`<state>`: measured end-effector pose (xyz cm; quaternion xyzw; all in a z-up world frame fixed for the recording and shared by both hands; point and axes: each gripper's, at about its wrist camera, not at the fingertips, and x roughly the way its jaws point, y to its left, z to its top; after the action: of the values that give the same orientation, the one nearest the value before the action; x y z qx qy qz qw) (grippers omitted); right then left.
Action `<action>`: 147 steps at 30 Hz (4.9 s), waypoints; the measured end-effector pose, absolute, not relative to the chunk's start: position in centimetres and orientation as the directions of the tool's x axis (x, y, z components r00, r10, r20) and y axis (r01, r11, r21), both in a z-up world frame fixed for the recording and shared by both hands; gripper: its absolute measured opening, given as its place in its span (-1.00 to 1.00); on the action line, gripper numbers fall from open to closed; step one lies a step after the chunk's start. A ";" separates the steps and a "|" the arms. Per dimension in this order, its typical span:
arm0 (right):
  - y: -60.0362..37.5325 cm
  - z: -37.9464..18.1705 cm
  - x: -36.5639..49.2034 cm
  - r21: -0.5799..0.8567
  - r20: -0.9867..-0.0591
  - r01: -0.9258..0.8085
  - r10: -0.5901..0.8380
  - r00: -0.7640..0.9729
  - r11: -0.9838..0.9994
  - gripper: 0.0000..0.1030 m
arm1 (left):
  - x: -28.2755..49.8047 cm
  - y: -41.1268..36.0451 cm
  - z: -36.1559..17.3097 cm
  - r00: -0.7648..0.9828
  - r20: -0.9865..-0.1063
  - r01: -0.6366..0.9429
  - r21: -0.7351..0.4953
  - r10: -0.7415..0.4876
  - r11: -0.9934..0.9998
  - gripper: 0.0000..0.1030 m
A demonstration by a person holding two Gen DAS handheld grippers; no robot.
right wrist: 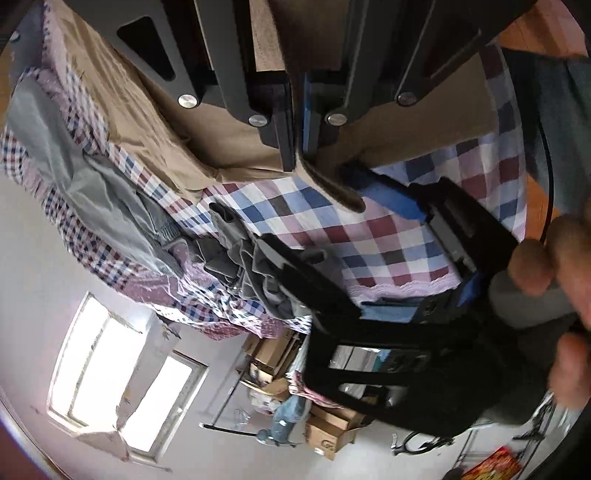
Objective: Fold clothes
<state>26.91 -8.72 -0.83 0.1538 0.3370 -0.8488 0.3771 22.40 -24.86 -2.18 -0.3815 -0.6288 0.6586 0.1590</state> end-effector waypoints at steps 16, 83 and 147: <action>-6.0 -1.0 28.6 -0.521 -0.500 0.699 -0.489 -0.715 -0.490 -0.81 | 23.0 -24.8 -2.1 -0.614 -0.421 0.329 -0.905 0.667 -0.269 -0.88; 36.6 1.3 22.4 0.077 -0.752 -0.227 0.093 -0.652 -0.971 -0.90 | 23.0 -25.4 -0.4 -0.621 -0.453 0.292 -0.891 0.640 -0.347 -0.91; 41.9 4.5 26.9 0.563 -0.537 -0.239 -0.131 -0.833 -0.791 -0.89 | 24.0 -25.5 1.6 -0.665 -0.379 0.212 -0.922 0.643 -0.324 -0.95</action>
<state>26.94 41.90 4.49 0.2873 -0.3220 -0.9016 -0.0300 24.05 -25.54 1.61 -0.3805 -0.5619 0.7190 0.1498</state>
